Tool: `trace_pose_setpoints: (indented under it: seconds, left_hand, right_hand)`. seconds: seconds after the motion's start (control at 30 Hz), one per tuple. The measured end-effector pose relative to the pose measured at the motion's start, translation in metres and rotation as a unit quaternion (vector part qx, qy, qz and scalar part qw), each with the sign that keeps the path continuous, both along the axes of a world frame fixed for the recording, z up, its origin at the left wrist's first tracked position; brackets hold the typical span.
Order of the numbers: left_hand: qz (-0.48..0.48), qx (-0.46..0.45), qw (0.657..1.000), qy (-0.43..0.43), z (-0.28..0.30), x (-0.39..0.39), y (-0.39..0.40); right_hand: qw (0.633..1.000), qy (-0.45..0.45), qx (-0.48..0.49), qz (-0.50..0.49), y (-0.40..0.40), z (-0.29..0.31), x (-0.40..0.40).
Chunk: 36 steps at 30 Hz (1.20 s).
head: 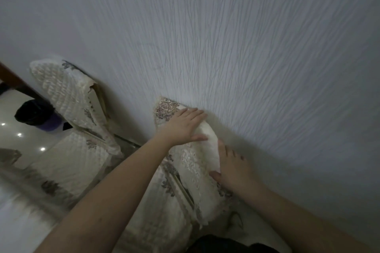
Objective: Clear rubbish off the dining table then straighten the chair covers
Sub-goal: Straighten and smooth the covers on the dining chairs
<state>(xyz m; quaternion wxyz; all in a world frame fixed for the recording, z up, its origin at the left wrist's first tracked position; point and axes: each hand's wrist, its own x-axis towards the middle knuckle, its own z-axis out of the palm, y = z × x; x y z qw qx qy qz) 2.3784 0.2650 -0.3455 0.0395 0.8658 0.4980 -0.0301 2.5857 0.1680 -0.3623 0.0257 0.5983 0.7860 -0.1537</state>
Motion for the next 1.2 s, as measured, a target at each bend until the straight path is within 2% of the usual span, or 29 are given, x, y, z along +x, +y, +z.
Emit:
trace_pose_setpoints:
  seconds: [0.1,0.37,0.67,1.2]
  left_hand:
    - [-0.008,-0.026,1.000,0.005,-0.005,0.004,0.011]
    - [0.003,0.013,0.999,-0.040,-0.013,0.004,0.011]
    - [0.031,-0.022,0.998,-0.043,0.005,-0.005,0.013]
    - [0.179,-0.028,0.981,-0.068,0.011,-0.133,-0.030]
  right_hand:
    - [0.999,0.046,-0.005,-0.002,0.002,-0.007,0.001]
    - [0.984,0.171,-0.046,-0.018,0.001,-0.014,0.001]
    - [0.979,0.195,-0.054,0.021,0.003,-0.010,-0.007]
    - [0.976,0.151,-0.072,0.137,0.022,-0.007,-0.117]
